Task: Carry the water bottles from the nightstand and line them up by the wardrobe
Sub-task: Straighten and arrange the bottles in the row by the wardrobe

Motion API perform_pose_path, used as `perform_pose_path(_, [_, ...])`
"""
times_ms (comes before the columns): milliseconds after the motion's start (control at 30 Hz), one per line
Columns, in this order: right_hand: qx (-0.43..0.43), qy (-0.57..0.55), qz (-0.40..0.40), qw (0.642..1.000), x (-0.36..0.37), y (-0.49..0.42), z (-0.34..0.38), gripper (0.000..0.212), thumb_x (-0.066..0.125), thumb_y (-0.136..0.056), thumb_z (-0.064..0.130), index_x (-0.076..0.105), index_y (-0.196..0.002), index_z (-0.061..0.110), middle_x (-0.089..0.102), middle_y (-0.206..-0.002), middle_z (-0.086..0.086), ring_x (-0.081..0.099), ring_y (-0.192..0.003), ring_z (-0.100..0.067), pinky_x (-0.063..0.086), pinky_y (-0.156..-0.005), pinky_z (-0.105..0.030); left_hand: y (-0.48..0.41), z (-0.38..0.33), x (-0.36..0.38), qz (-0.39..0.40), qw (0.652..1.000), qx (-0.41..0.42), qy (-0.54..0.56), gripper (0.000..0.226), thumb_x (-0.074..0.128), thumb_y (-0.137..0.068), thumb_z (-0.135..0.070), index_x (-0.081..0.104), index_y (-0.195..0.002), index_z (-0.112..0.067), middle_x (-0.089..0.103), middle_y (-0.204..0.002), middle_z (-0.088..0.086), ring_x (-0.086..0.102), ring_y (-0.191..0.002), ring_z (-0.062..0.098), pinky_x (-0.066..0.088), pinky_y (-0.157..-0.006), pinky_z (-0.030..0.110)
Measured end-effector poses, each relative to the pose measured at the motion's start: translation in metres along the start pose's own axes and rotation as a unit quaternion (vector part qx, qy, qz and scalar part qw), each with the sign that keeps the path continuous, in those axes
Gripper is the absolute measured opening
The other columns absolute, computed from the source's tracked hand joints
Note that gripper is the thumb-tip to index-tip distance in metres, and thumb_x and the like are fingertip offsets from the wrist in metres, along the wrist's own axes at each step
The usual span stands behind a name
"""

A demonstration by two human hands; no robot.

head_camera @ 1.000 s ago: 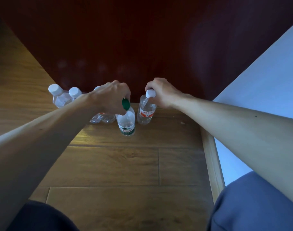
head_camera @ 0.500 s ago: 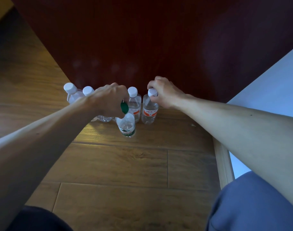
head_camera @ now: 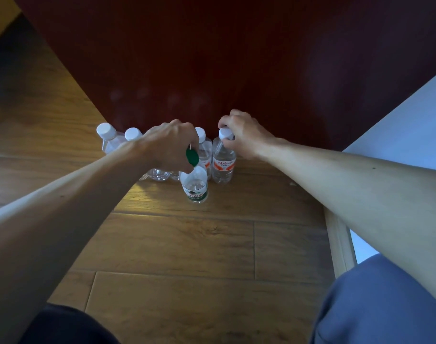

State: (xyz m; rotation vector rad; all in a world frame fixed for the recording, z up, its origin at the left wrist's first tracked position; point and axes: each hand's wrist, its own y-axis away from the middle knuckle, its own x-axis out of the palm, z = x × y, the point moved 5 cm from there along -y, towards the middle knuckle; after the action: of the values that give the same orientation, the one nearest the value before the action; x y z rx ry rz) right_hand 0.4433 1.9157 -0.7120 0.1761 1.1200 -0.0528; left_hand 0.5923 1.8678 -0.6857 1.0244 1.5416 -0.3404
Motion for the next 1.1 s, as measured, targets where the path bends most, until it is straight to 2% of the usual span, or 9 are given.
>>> perform_pose_path(167, [0.002,-0.012,0.002,1.000,0.000,0.001,-0.003,0.027,0.055,-0.096,0.010,0.060,-0.122,0.010,0.052,-0.117,-0.007,0.056,-0.102,-0.022,0.049,-0.080,-0.031,-0.002,-0.004,0.001,-0.002,1.000,0.008,-0.005,0.027,0.079,-0.068,-0.022,0.068,-0.092,-0.027,0.066,-0.094,-0.005,0.065,-0.083,0.021,0.058,-0.073,0.042])
perform_pose_path(333, [-0.012,-0.027,-0.003,1.000,-0.003,0.003,-0.008,0.034,0.058,-0.096,0.015,0.058,-0.130,0.012,0.055,-0.122,-0.008,0.053,-0.115,-0.023,0.037,-0.084,-0.026,-0.003,-0.008,0.003,-0.003,1.000,0.024,-0.015,0.029,0.078,-0.072,-0.023,0.071,-0.100,-0.024,0.068,-0.094,-0.007,0.066,-0.083,0.019,0.055,-0.067,0.035])
perform_pose_path(467, [-0.012,-0.042,0.004,0.999,-0.007,0.009,-0.015,0.046,0.064,-0.093,0.016,0.052,-0.137,0.012,0.056,-0.125,-0.009,0.052,-0.113,-0.021,0.040,-0.089,-0.027,-0.008,-0.017,0.003,0.000,0.999,0.040,-0.003,0.029,0.079,-0.070,-0.024,0.072,-0.099,-0.026,0.068,-0.092,-0.007,0.066,-0.082,0.019,0.057,-0.070,0.039])
perform_pose_path(600, [-0.005,-0.034,-0.005,0.999,-0.012,0.016,-0.025,0.045,0.066,-0.093,0.019,0.049,-0.134,0.013,0.050,-0.105,0.000,0.047,-0.092,-0.013,0.041,-0.080,-0.028,-0.013,-0.033,0.002,-0.007,0.998,0.060,0.012,0.027,0.078,-0.071,-0.026,0.072,-0.097,-0.027,0.070,-0.090,-0.009,0.067,-0.080,0.015,0.057,-0.069,0.035])
perform_pose_path(700, [-0.001,-0.029,-0.006,1.000,-0.018,0.023,-0.032,0.040,0.065,-0.094,0.020,0.050,-0.130,0.012,0.050,-0.103,0.001,0.049,-0.089,-0.013,0.038,-0.076,-0.025,-0.016,-0.047,0.004,-0.012,0.996,0.084,0.022,0.028,0.079,-0.072,-0.027,0.072,-0.098,-0.025,0.070,-0.087,-0.009,0.068,-0.078,0.013,0.056,-0.064,0.031])
perform_pose_path(767, [0.004,-0.026,-0.001,1.000,-0.020,0.028,-0.038,0.035,0.065,-0.094,0.021,0.053,-0.126,0.013,0.054,-0.100,0.001,0.051,-0.086,-0.013,0.042,-0.075,-0.028,-0.019,-0.055,0.007,-0.008,0.994,0.100,0.036,0.027,0.079,-0.071,-0.027,0.073,-0.097,-0.027,0.069,-0.083,-0.010,0.066,-0.074,0.010,0.056,-0.065,0.033])
perform_pose_path(867, [0.019,-0.023,0.002,1.000,-0.023,0.038,-0.047,0.026,0.063,-0.094,0.019,0.057,-0.119,0.015,0.061,-0.094,-0.001,0.058,-0.082,-0.016,0.048,-0.073,-0.030,-0.025,-0.064,0.011,-0.009,0.993,0.111,0.050,0.021,0.078,-0.071,-0.028,0.070,-0.090,-0.029,0.065,-0.078,-0.012,0.063,-0.071,0.005,0.049,-0.059,0.025])
perform_pose_path(1000, [0.044,-0.025,0.016,0.999,-0.030,0.053,-0.060,0.024,0.053,-0.089,0.004,0.061,-0.110,0.013,0.061,-0.092,0.000,0.059,-0.083,-0.017,0.049,-0.074,-0.032,-0.034,-0.079,0.015,-0.017,0.988,0.136,0.074,0.018,0.075,-0.073,-0.027,0.071,-0.090,-0.026,0.069,-0.084,-0.009,0.066,-0.076,0.010,0.054,-0.063,0.028])
perform_pose_path(1100, [0.057,-0.017,0.035,0.998,-0.032,0.064,-0.071,0.028,0.050,-0.086,0.002,0.061,-0.107,0.015,0.062,-0.094,-0.002,0.058,-0.085,-0.018,0.049,-0.076,-0.032,-0.042,-0.095,0.018,-0.020,0.985,0.152,0.080,0.018,0.073,-0.072,-0.027,0.069,-0.090,-0.028,0.066,-0.081,-0.012,0.066,-0.075,0.011,0.057,-0.066,0.034])
